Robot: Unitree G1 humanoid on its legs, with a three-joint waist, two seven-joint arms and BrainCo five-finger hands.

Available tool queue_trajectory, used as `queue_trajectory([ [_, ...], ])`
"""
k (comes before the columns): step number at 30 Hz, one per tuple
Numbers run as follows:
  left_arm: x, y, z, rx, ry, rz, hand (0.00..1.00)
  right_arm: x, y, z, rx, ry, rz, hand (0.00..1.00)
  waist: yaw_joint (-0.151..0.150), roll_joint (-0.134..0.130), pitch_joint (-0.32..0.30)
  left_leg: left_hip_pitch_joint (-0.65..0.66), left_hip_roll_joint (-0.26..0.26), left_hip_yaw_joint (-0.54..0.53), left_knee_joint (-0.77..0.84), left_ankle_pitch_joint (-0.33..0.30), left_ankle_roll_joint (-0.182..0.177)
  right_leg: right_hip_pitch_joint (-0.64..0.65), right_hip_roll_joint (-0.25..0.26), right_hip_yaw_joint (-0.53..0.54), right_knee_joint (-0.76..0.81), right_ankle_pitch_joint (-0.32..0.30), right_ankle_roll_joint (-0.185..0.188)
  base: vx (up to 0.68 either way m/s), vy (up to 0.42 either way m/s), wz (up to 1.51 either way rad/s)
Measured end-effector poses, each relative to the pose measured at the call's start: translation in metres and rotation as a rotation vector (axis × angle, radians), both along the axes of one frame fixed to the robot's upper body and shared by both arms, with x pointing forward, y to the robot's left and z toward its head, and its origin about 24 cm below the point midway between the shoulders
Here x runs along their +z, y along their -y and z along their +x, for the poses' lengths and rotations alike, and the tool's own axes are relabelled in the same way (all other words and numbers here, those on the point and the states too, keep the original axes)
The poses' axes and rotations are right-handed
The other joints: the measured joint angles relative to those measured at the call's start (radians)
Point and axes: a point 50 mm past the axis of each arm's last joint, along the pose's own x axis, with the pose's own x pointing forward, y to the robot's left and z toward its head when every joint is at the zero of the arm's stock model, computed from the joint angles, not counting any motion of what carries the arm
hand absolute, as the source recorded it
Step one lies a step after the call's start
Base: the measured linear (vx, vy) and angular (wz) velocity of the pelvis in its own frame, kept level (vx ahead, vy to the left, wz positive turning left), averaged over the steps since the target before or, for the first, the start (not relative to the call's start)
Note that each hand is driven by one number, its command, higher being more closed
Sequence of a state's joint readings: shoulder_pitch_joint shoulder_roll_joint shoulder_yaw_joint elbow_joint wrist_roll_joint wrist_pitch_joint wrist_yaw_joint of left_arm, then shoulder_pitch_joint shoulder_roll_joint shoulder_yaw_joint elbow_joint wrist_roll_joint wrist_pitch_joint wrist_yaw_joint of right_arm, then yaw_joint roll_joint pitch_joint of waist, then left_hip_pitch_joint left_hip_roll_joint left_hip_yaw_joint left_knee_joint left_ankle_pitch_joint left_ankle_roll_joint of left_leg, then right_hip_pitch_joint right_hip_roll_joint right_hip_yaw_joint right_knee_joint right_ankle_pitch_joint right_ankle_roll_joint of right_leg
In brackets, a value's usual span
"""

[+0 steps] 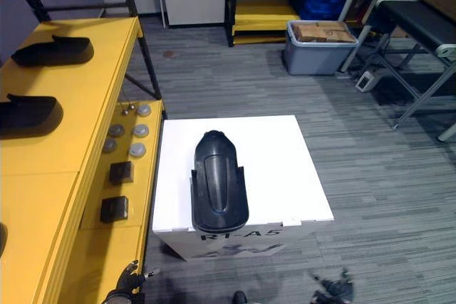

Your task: Walk over and take plastic housings, then place them on the shelf

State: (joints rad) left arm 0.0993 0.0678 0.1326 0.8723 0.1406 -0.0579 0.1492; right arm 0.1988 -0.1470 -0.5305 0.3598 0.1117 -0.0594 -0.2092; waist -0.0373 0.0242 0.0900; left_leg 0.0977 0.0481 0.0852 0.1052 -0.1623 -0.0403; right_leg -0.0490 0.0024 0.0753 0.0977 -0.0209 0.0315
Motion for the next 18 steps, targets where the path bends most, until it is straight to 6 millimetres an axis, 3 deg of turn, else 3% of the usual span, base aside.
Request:
queue_trajectory([
  [2,-0.002,-0.001,-0.009,0.008,-0.015,-0.001,0.0,0.05,0.003,0.02,0.037,0.184,-0.14,0.0,-0.007,-0.013,-0.014,0.004,-0.004,0.0,0.001,0.007,0.004,0.001,-0.002,0.005,0.0,0.0,0.0,-0.02,0.014,-0.11],
  [6,-0.006,0.004,-0.022,0.028,-0.045,-0.032,0.0,0.101,-0.019,0.044,0.143,0.401,-0.243,0.0,-0.005,-0.031,-0.024,-0.001,-0.008,-0.01,0.0,0.015,0.011,0.008,-0.009,0.001,-0.023,0.0,0.0,-0.07,-0.013,0.03],
  [8,-0.009,0.009,-0.028,0.005,-0.065,-0.044,0.0,0.12,-0.044,0.059,0.26,0.492,-0.282,0.0,-0.002,-0.031,-0.024,-0.008,-0.008,-0.036,-0.007,0.026,0.019,0.012,-0.011,-0.005,-0.044,0.011,-0.006,-0.11,-0.02,0.17],
  [14,-0.008,0.013,-0.024,-0.04,-0.042,-0.06,0.0,0.143,-0.102,0.103,0.53,0.603,-0.317,0.0,0.026,-0.03,-0.034,-0.027,-0.003,-0.09,-0.039,0.04,0.024,0.037,-0.009,-0.047,-0.136,0.075,-0.01,-0.11,-0.01,0.22],
  [18,-0.006,0.014,-0.019,-0.045,-0.029,-0.059,0.0,0.128,-0.126,0.13,0.634,0.53,-0.292,0.0,0.059,-0.03,-0.034,-0.026,-0.004,-0.118,-0.044,0.041,0.022,0.069,-0.01,-0.072,-0.184,0.11,-0.011,-0.07,0.014,0.18],
])
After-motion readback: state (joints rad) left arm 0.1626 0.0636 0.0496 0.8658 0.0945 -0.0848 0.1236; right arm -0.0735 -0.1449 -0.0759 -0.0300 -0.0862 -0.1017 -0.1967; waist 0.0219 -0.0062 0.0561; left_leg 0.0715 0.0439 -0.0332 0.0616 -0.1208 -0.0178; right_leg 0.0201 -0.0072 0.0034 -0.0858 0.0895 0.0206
